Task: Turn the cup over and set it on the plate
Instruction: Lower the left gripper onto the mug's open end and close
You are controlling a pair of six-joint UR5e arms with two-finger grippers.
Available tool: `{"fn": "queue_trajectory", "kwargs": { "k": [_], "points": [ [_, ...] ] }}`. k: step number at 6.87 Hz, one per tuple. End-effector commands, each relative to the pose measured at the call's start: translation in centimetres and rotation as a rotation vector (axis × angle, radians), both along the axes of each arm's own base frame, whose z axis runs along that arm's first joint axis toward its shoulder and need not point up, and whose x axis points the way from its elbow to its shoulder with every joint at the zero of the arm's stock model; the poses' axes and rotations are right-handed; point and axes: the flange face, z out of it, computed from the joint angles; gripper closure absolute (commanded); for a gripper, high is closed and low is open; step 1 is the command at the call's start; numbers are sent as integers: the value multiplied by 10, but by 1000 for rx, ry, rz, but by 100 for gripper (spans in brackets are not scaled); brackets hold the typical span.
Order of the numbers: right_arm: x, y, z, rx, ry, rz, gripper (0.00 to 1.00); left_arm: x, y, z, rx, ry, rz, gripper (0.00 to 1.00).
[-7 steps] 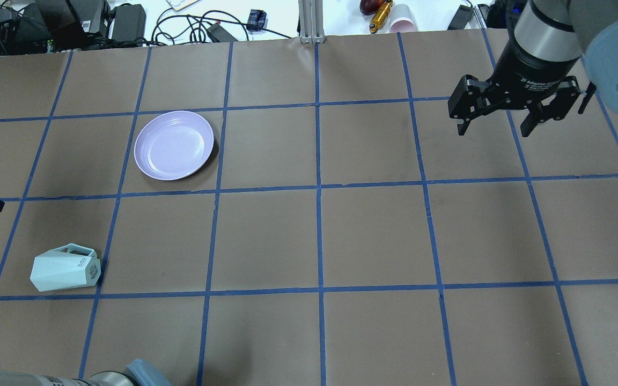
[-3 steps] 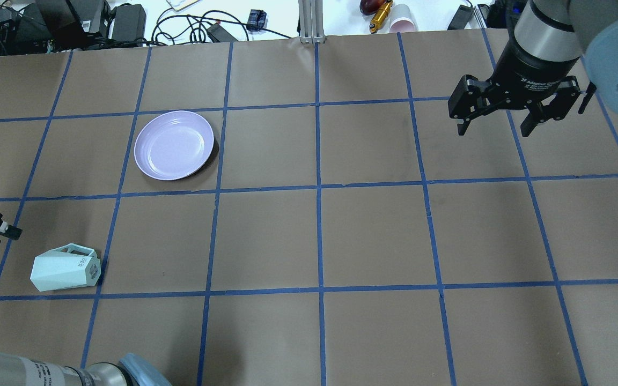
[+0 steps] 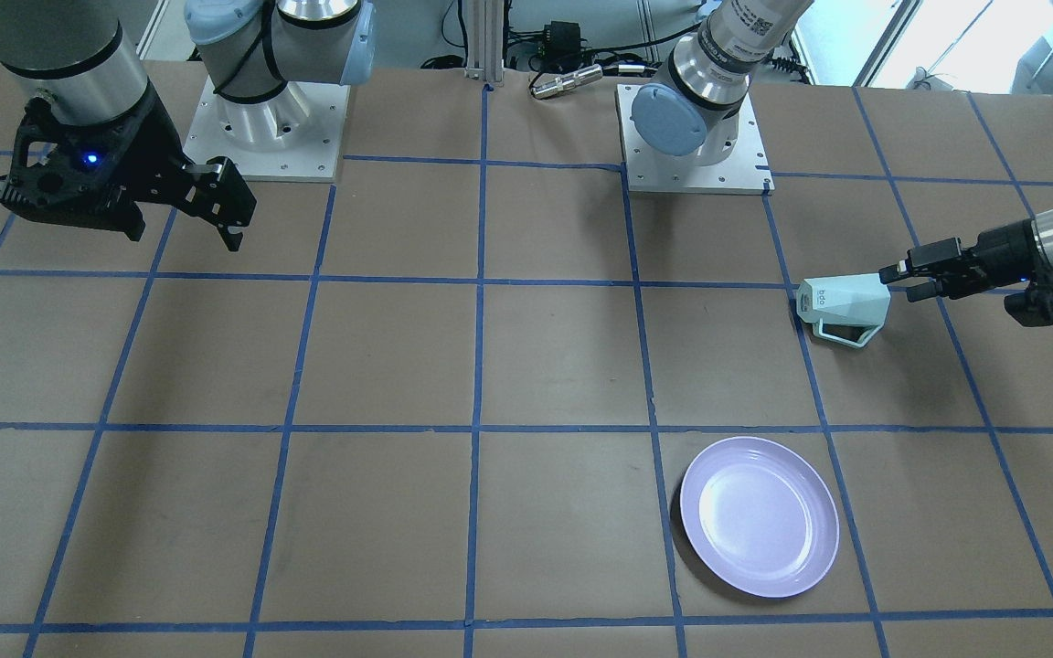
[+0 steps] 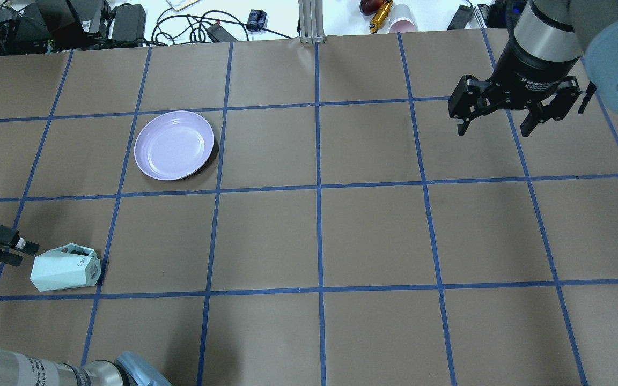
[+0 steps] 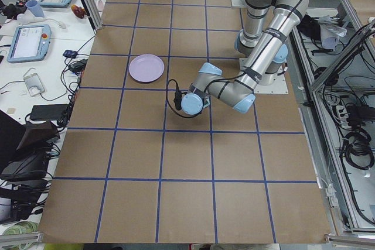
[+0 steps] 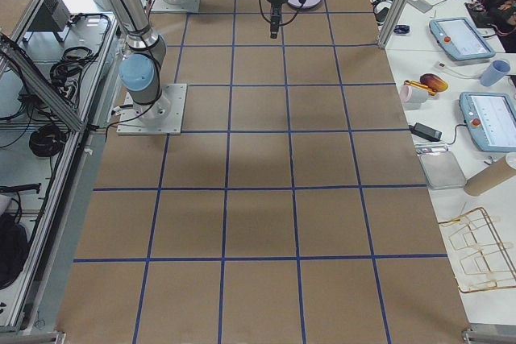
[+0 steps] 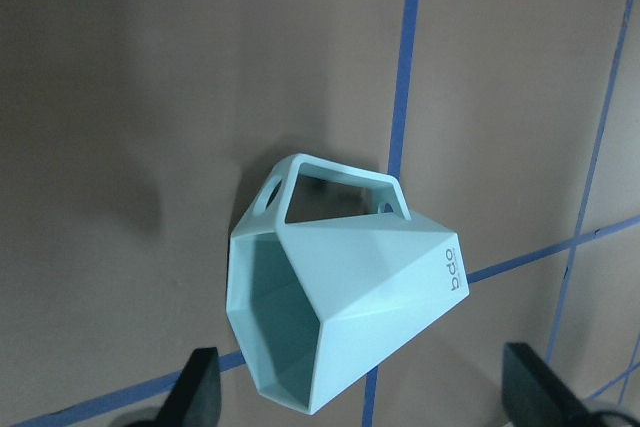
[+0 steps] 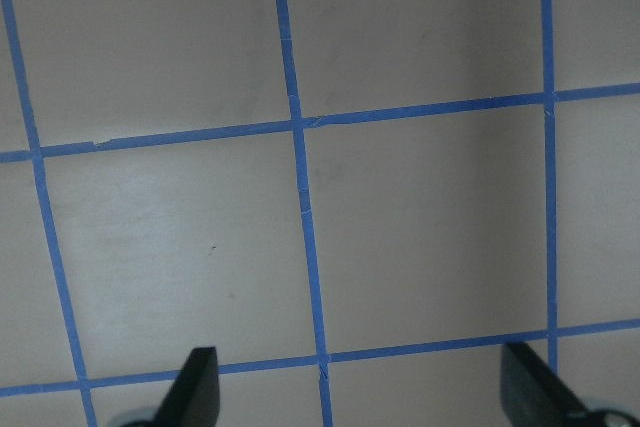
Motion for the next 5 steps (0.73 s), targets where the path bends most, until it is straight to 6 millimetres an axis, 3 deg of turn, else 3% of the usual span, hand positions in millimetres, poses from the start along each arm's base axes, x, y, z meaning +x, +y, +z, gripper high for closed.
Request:
{"fn": "queue_trajectory", "kwargs": {
  "k": [1,5],
  "points": [
    [0,0,0,0,0,0,0,-8,4,-19,6,51,0,0],
    [0,0,0,0,0,0,0,-21,6,-38,0,121,31,0]
  ]
}}
